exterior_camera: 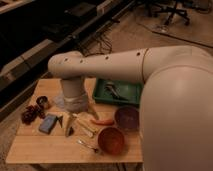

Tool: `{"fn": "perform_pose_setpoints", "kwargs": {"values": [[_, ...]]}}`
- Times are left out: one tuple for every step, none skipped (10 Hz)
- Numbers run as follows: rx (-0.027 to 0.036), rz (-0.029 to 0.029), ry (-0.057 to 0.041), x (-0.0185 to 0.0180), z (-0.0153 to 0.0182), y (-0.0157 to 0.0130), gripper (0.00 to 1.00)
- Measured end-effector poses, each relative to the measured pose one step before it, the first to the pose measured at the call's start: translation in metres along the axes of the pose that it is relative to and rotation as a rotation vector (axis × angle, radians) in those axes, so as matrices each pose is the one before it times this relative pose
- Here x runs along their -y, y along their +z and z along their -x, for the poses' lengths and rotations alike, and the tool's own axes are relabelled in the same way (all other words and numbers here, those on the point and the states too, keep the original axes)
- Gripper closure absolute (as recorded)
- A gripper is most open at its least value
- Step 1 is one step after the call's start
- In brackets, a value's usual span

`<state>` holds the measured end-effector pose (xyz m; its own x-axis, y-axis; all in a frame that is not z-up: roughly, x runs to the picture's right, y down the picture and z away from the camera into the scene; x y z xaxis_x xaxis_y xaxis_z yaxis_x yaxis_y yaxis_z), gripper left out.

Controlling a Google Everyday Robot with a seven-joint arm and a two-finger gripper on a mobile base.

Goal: Place fork in purple bowl

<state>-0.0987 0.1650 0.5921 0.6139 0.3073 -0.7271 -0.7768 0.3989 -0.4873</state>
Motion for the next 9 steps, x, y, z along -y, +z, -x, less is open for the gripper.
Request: {"fn": "perform_pose_setpoints", "kwargs": {"values": [[0.04129,-0.02249,-0.00667,-0.00212,-0.00285,0.00725,0.20],[0.05415,-0.01914,0.01962,0.00732,-0.00179,0.00717,0.20],[0.02503,-0.00351,0.00479,-0.00002,-0.00065,0.00208,0.20],[0.00900,-0.00143,-0.00028,-0.00073,0.00020,0.00151,0.20],[0.00216,0.00024,-0.00096,-0.00078,0.00033,-0.00012,0.20],[0.00027,-0.00153,0.00084,0.00107,-0.00008,0.00020,0.20],[0.00025,-0.00453,-0.00102,0.00135,0.00020,0.00073,0.20],[0.00445,-0.00844,-0.01708,0.00242,0.00233,0.00285,0.20],[0.00914,-0.02228,-0.03169,0.01171,0.00673,0.01007,0.20]]}}
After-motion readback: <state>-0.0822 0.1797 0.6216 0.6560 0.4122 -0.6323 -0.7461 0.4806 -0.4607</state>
